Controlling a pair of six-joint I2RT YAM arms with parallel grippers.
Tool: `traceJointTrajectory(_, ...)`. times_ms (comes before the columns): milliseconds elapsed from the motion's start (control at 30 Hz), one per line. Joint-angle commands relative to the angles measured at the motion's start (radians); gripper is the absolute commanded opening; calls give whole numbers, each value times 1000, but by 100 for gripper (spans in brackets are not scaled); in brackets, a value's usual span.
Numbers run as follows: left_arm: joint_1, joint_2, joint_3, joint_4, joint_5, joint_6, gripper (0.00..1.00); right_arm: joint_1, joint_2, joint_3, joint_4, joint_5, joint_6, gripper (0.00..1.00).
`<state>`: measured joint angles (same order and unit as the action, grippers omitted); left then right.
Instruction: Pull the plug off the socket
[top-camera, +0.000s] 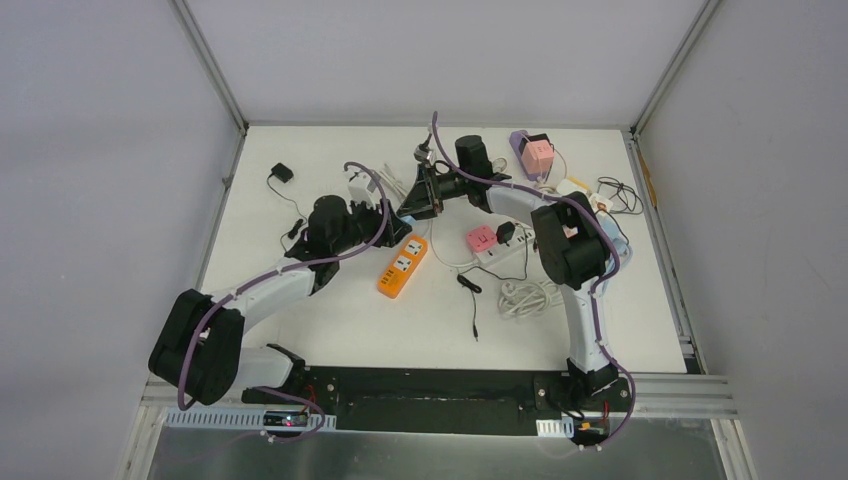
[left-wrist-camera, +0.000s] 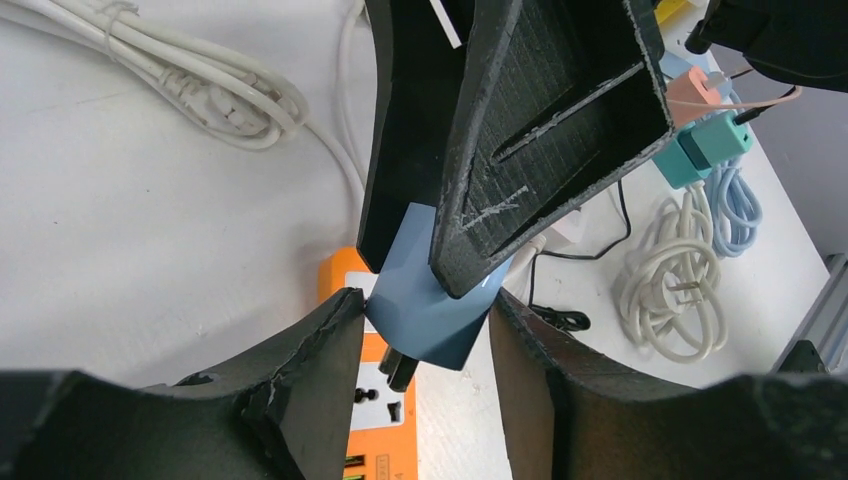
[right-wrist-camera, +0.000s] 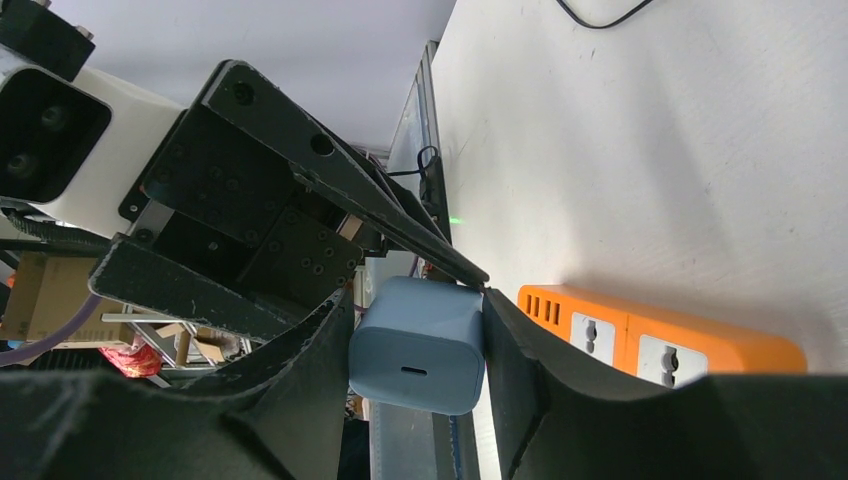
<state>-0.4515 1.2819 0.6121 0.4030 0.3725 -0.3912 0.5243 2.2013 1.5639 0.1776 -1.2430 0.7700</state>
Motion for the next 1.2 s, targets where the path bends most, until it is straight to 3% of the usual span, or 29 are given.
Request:
traceJointTrajectory(0, -15, 21, 40, 79, 14, 11, 48, 8, -2, 7, 49, -25, 11, 0)
traceJointTrajectory(100, -15, 37, 42, 91, 22, 6, 37, 8, 0, 7, 51, -25, 11, 0)
traceJointTrajectory(167, -16, 45, 44, 95, 28, 4, 15, 8, 1, 7, 51, -25, 11, 0)
traceJointTrajectory(233, -16, 48, 40, 106, 27, -3, 0, 8, 0, 8, 56, -25, 11, 0)
traceJointTrajectory(600, -15, 27, -49, 181, -13, -71, 0, 6, -2, 8, 78, -25, 11, 0)
traceJointTrajectory(1167, -12, -10, -102, 151, -47, -106, 0, 1, -16, 12, 84, -25, 11, 0)
